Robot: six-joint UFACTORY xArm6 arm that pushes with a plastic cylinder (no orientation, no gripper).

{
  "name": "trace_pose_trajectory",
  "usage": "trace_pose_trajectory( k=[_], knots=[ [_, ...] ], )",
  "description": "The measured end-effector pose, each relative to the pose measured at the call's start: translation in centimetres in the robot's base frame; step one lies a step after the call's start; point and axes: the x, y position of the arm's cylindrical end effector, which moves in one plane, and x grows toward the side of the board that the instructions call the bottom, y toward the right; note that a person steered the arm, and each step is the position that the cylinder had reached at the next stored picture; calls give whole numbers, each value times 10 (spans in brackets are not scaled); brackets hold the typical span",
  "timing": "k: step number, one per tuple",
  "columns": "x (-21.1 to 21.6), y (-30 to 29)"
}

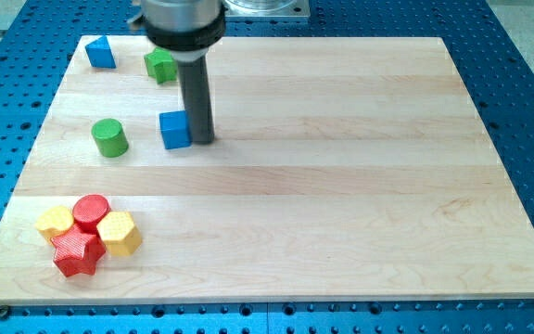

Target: Slide the blue cube into the red circle

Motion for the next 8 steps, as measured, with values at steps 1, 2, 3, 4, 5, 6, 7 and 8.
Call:
trace_pose_trajectory(
  k=[1, 2, 3, 4, 5, 6, 7, 8],
  knots=[
    [-12, -6],
    [-53, -5],
    [2, -33],
    [15, -39],
    [-21, -36],
    [8, -66],
    [47, -65],
    [61, -49]
  ],
)
